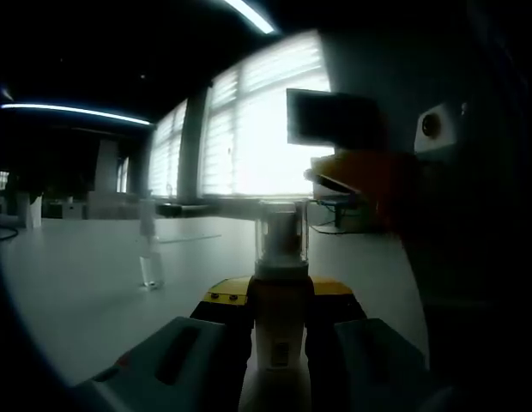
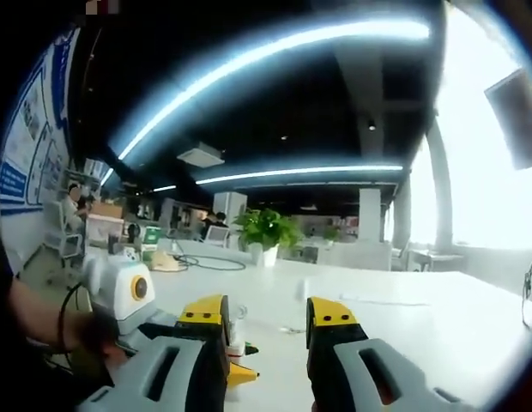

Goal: Clamp pump bottle remove cover press pump head put on cover

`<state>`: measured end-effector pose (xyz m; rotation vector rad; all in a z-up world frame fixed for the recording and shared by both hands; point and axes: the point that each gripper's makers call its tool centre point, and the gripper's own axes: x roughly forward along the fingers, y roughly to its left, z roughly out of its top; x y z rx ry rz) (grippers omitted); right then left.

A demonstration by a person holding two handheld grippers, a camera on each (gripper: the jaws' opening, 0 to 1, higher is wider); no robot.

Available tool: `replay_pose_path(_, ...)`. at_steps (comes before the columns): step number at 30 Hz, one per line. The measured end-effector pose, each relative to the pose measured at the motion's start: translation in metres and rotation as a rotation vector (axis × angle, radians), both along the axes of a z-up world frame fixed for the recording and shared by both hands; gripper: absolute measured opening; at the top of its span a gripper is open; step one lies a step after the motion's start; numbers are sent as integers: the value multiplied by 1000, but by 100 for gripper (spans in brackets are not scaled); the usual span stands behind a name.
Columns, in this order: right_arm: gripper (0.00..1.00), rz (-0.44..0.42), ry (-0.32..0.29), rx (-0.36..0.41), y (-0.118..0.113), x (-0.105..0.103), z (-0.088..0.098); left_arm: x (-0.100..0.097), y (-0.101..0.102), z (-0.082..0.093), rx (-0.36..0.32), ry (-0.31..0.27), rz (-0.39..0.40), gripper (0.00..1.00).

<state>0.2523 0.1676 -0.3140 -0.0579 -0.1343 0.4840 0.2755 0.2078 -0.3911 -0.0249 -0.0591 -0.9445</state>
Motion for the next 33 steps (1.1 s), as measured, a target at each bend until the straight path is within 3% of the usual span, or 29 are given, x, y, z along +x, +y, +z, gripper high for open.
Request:
replay_pose_path(9,30,-66,-15,11,-35,5,1,0,0,0,1,-1,5,14)
replay_pose_path(15,29,-43,-38,6,-42,1,1,3,3,0,2,-1,21,14)
replay_pose_path(22,28,-20,-3,9,-46,3,-14,5,5,0,3,-2,34,14)
replay_pose_path(26,26,26,-33,-11,-52,2,-22,5,6,0,3,-2,41,14)
replay_pose_path(30,26,38,-19,-19,-63,3,-36,6,7,0,3,-3,44,14)
replay_pose_path(33,26,38,-5,10,-67,5,-42,7,7,0,3,-2,47,14)
